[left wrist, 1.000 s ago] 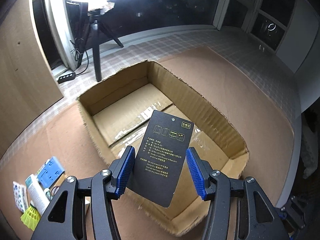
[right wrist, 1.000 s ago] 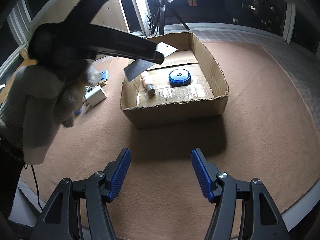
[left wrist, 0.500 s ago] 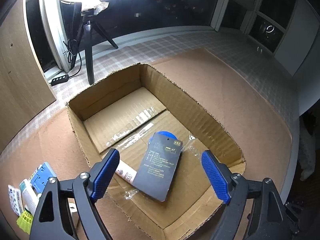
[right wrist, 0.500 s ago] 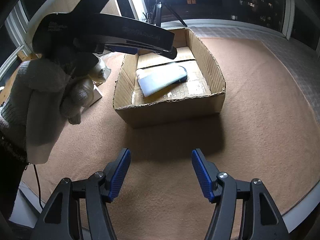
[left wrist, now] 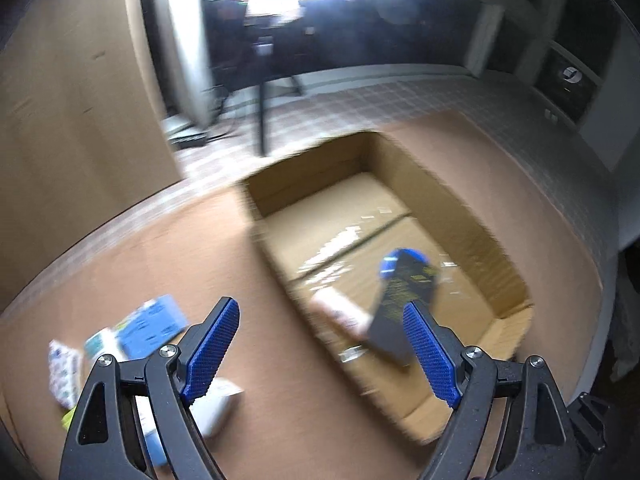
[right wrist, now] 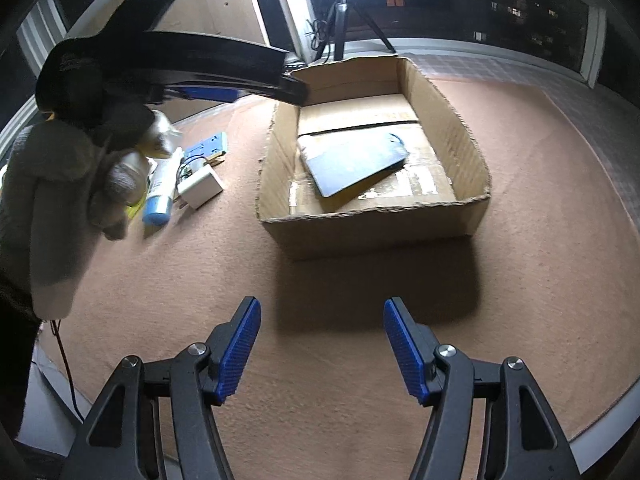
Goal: Organize objects
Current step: 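Carry the black card over the box and release it with the left tool, then grasp the white charger adapter with the right tool while the left tool reaches the blue stand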
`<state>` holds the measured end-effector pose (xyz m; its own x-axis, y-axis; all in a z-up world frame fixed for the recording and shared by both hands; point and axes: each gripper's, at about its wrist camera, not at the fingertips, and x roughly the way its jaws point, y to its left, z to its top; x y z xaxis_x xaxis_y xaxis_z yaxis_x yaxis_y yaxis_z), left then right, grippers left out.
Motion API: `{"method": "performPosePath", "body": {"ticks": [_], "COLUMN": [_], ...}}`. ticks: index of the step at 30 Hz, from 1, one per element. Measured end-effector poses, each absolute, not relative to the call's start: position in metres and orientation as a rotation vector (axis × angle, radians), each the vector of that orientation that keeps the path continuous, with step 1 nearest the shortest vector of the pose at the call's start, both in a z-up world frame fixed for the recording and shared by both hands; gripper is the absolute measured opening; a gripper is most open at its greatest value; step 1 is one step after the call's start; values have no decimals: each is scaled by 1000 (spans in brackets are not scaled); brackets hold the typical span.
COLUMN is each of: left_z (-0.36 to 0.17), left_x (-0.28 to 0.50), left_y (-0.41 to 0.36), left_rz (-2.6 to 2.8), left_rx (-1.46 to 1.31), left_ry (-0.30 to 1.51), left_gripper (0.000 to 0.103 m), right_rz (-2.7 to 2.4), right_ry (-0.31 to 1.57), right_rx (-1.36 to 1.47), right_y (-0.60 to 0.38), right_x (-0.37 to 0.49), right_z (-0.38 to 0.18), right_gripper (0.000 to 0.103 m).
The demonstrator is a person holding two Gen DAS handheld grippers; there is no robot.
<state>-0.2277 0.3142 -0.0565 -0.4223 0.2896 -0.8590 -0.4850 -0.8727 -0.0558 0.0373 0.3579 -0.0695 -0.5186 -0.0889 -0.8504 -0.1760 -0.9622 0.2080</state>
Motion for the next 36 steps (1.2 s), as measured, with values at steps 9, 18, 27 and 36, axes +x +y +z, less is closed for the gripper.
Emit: {"method": "performPosePath", "body": {"ticks": [9, 18, 27, 36], "left_z": [-58, -72, -86, -107], "left_x": [-246, -265, -304, -338], "left_y": [206, 131, 118, 129], "left_rz": [2427, 2455, 2411, 2370], "left_rx": [-1440, -1549, -1619, -1669], "left_ry": [194, 84, -28, -84], "left_gripper": [86, 80, 51, 27], "right_rz": [2721, 2807, 2836, 2829], "right_ry": [393, 270, 281, 213], "right_rx": [-1521, -1536, -1602, -1717], "right_y": [327, 290, 271, 250], "right_x": [10, -41, -107, -156], "right_z": [-62, -44, -37, -53], "right_gripper": [66, 67, 67, 60]}}
